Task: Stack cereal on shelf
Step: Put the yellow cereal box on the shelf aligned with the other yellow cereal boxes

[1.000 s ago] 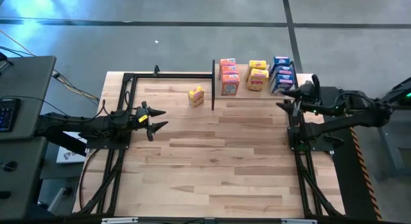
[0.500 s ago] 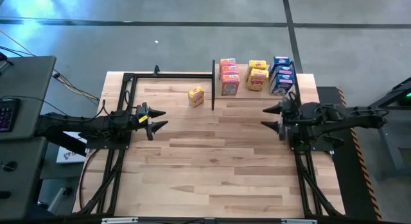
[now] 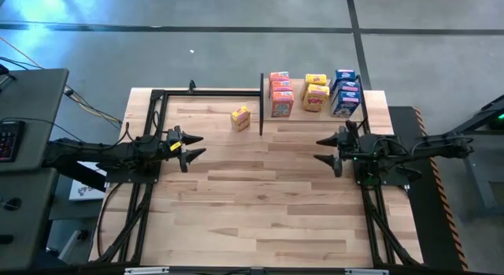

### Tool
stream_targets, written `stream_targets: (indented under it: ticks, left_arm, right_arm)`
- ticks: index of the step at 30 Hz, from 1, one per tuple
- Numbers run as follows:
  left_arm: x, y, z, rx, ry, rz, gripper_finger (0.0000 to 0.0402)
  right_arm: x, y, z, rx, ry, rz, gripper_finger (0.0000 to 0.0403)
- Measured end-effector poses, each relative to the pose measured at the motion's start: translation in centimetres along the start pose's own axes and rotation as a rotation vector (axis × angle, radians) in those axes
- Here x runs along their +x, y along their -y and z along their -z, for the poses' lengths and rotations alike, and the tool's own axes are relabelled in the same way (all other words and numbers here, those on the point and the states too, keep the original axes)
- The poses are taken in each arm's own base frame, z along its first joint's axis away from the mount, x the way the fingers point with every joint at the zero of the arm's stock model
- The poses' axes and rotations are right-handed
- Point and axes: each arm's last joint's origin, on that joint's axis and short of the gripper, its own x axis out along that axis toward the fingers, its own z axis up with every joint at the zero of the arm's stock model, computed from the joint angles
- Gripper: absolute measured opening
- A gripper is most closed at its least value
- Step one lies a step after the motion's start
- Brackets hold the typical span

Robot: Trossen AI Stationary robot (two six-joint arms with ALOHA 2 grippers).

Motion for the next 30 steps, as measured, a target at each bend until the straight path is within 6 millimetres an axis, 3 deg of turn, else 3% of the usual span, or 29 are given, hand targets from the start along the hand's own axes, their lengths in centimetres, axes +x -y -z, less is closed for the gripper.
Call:
stream_targets:
  ticks: [17,30]
  left_arm:
    - [0.0,0.0,0.0,0.0,0.0,0.0,0.0239]
    - [0.0,0.0,0.0,0.0,0.002,-0.007,0.0239]
  right_arm:
    - [0.7,1.1,4.5,0.081,0.108,-0.051,0.027]
    - [0.6,1.4,5.5,0.079,0.228,-0.11,0.027]
